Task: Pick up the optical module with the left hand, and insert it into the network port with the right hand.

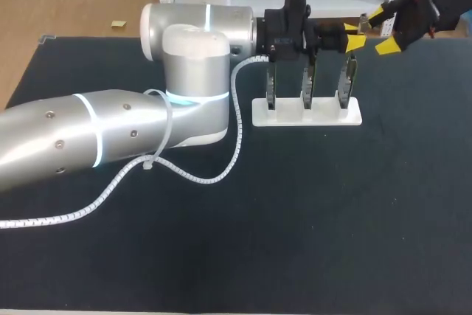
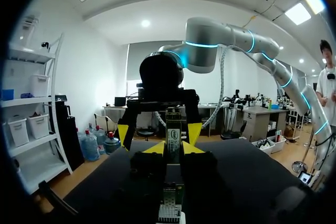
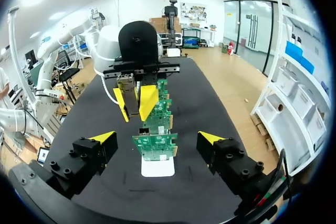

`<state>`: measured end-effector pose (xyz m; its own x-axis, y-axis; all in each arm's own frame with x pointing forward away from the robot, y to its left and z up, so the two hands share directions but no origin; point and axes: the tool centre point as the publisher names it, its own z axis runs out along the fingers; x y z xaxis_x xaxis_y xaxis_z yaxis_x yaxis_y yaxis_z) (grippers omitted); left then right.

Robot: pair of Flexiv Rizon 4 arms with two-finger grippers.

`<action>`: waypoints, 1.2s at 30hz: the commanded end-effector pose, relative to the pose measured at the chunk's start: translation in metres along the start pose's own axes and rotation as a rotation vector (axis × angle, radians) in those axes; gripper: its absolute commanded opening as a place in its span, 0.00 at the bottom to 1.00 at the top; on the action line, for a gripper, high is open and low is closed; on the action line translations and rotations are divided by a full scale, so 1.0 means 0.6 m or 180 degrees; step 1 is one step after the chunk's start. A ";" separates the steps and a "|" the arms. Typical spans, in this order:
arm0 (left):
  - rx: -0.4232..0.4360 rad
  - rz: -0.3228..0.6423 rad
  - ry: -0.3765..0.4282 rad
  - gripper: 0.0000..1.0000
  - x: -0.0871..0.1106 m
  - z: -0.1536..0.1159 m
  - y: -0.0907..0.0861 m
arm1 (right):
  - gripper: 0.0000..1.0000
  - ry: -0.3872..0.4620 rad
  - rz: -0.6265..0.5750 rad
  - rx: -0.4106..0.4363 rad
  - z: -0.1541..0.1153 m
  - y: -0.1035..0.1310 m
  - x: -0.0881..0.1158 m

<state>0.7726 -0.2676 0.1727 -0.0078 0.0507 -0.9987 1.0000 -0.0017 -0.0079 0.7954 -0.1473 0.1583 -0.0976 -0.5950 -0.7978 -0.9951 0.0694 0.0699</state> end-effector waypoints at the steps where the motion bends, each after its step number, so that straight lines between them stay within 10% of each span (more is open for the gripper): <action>1: -0.0006 0.0002 -0.0003 0.00 0.001 0.001 0.001 | 1.00 -0.0116 0.0031 0.0058 -0.026 0.009 -0.009; 36: -0.0006 0.0002 -0.0003 0.00 0.001 0.001 0.001 | 1.00 -0.0276 -0.0106 -0.0150 0.008 0.045 -0.105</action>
<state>0.7726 -0.2676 0.1727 -0.0078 0.0507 -0.9987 1.0000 -0.0016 -0.0079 0.7733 -0.1063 0.2070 -0.0646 -0.5208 -0.8512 -0.9976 0.0135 0.0674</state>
